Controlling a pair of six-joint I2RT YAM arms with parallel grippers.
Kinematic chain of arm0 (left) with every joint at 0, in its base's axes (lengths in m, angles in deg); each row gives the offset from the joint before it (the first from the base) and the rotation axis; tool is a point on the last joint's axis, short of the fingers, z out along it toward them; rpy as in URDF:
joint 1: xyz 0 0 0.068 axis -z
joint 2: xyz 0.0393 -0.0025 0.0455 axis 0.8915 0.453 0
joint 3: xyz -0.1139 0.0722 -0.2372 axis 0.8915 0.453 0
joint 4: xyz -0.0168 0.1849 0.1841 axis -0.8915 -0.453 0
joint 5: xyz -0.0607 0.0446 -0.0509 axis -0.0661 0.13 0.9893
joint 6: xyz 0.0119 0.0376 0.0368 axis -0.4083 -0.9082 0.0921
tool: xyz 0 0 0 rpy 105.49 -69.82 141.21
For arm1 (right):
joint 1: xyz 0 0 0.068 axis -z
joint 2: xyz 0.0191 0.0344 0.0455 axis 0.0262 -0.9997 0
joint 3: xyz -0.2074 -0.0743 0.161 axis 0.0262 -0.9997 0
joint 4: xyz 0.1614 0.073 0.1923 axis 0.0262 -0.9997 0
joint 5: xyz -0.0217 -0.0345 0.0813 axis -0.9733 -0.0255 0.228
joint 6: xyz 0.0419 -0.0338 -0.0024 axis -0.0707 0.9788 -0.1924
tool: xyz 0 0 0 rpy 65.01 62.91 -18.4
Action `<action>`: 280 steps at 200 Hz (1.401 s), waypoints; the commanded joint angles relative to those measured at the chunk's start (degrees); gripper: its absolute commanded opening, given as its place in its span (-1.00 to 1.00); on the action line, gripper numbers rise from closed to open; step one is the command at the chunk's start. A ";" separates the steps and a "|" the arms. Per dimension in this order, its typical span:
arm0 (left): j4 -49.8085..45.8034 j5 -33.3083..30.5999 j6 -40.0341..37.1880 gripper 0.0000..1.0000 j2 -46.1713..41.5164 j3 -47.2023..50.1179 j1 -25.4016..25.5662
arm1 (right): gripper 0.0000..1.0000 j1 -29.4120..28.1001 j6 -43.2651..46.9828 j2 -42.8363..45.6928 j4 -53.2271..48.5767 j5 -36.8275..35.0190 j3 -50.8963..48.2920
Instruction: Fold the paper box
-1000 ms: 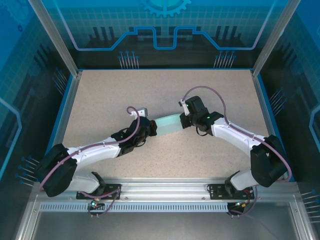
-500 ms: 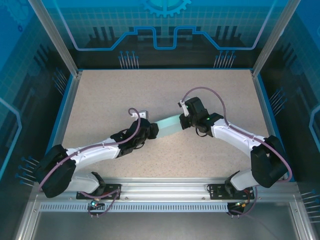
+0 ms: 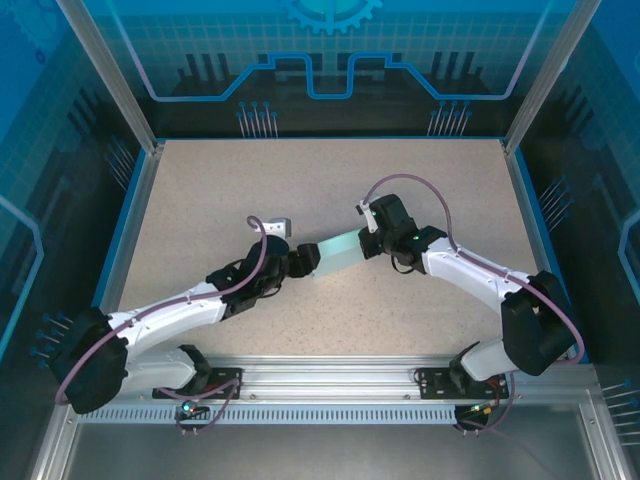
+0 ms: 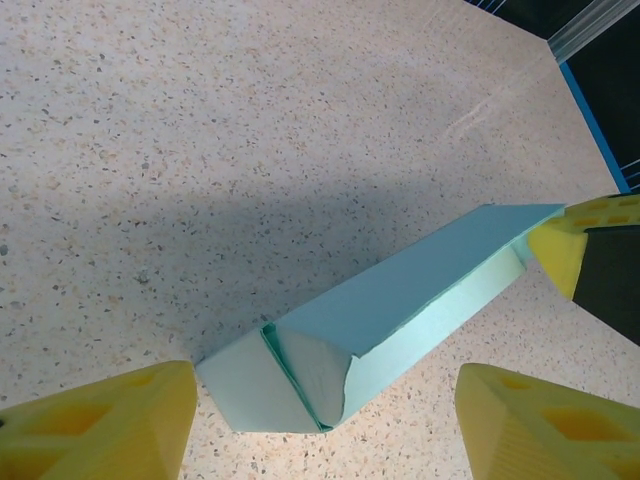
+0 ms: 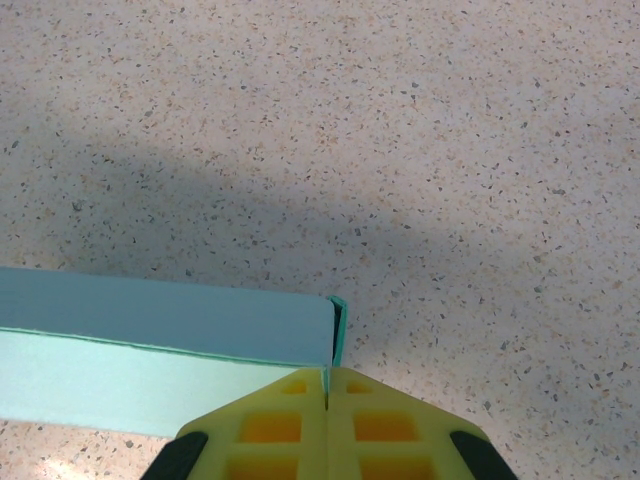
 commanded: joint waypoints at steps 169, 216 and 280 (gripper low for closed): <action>7.57 16.60 7.62 0.19 9.49 0.42 -7.35 | -0.93 -1.24 0.26 0.38 -1.87 0.08 -1.15; 8.36 15.33 7.65 0.12 11.51 1.84 -6.64 | -0.87 -1.37 0.05 0.62 -1.85 -0.16 -1.32; 7.16 11.16 5.72 0.02 11.62 2.19 -5.63 | -0.77 -1.33 0.69 2.29 -2.55 -1.08 -1.50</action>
